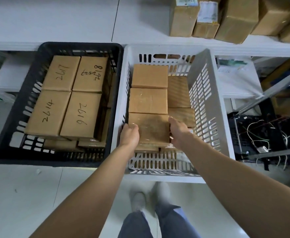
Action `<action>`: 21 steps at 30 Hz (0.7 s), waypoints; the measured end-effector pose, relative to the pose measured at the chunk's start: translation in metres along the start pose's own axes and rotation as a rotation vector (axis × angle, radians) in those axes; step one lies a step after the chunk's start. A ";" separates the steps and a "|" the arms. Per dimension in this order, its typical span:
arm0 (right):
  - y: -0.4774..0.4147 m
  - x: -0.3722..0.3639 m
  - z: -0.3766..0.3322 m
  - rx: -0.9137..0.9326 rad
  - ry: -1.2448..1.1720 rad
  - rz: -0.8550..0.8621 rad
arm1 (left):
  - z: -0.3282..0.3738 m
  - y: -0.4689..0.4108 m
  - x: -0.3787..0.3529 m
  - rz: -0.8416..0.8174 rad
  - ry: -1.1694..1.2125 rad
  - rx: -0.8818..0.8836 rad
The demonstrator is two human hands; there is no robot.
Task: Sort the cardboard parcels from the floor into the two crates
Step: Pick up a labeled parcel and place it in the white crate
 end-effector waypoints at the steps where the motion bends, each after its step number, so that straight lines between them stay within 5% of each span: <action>1: 0.002 -0.001 -0.001 -0.009 -0.012 0.002 | 0.000 0.001 0.000 0.008 -0.022 -0.012; 13: 0.011 0.000 -0.011 0.025 0.034 -0.002 | 0.023 0.019 0.026 0.052 -0.205 -0.165; 21: 0.067 0.000 -0.044 0.268 -0.150 -0.009 | 0.063 0.061 0.051 -0.143 0.109 -0.300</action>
Point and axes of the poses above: each hand's wrist, its own y-axis away from the middle knuckle, its own x-axis out of the back of the hand, z = x × y, the point moved 3 cm from there along -y, towards the middle knuckle, and after that the axes turned 11 degrees about -y, right-handed, at the moved point
